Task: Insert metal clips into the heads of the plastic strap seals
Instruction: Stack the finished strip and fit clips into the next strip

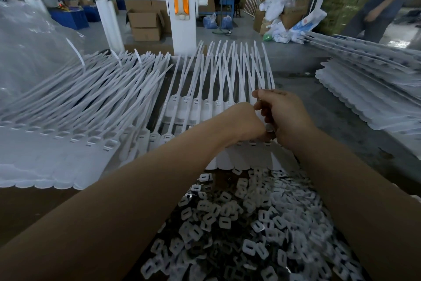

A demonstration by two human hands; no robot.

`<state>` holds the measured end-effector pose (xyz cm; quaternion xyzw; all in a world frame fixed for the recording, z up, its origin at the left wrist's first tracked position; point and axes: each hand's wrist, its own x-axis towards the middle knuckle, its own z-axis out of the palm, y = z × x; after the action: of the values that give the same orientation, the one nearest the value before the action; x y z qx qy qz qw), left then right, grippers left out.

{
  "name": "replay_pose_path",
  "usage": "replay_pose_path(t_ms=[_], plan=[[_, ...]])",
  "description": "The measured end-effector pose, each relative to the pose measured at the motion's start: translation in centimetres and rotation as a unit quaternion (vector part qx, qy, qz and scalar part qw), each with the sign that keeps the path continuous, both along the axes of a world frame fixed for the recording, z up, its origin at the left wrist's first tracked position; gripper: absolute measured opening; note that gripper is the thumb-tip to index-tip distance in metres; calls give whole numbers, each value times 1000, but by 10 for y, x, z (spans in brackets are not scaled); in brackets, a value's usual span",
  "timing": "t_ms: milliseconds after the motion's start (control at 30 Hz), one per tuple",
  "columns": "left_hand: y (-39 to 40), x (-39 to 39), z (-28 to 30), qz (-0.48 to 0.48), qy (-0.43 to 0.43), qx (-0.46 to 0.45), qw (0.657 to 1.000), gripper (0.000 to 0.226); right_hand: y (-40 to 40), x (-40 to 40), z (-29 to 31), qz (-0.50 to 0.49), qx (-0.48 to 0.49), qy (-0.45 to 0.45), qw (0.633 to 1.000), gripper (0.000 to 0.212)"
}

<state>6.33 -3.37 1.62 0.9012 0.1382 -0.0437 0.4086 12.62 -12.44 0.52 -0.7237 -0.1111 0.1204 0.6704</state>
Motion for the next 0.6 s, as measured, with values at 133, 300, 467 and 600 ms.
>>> replay_pose_path(t_ms=[133, 300, 467, 600], plan=[[2, -1, -1, -2, 1, 9, 1000, 21, 1, 0, -1, 5, -5, -6, 1000, 12], [5, -3, -1, 14, -1, -9, 1000, 27, 1, 1, -1, 5, -7, -4, 1000, 12], [6, -3, 2, 20, 14, -18, 1000, 29, 0, 4, -3, 4, -4, -10, 1000, 12], [2, -3, 1, 17, 17, 0, 1000, 31, 1, 4, -3, 10, 5, -11, 1000, 13]])
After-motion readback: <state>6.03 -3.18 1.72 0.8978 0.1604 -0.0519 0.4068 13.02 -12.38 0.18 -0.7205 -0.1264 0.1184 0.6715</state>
